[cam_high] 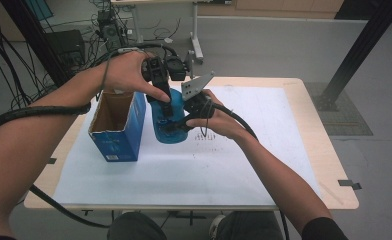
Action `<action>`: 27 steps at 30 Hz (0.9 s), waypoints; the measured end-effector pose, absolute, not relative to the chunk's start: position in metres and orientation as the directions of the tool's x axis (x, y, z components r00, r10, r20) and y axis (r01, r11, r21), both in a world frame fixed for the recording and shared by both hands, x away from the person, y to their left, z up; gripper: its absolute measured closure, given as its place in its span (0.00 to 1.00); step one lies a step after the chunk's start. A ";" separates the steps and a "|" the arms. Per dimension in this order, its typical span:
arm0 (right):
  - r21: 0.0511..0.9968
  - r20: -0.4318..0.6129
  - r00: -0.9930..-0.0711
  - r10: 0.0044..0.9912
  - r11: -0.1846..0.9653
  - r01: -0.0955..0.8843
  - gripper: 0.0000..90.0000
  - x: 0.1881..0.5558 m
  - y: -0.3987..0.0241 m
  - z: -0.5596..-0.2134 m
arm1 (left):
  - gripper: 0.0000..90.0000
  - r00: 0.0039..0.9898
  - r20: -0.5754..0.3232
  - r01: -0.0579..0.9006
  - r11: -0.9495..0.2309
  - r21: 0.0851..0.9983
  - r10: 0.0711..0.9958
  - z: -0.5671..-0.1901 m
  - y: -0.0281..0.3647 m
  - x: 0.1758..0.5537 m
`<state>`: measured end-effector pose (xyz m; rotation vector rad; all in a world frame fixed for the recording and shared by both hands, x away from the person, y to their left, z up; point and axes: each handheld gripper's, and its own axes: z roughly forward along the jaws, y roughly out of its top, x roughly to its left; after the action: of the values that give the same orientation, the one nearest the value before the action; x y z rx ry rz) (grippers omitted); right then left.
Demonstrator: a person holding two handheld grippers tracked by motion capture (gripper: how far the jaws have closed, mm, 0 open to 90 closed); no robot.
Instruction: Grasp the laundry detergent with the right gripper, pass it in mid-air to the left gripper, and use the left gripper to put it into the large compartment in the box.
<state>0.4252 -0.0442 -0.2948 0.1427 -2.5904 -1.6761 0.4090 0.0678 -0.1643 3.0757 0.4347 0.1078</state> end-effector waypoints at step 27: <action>0.911 0.003 -0.994 -0.105 0.410 -0.041 0.48 0.424 -0.044 -0.299 | 0.40 0.962 0.064 0.264 -0.964 0.007 0.264 -0.167 0.063 0.408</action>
<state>0.4245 -0.0437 -0.2988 0.1338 -2.5880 -1.6692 0.4078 0.0627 -0.1667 3.1130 0.4188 0.1006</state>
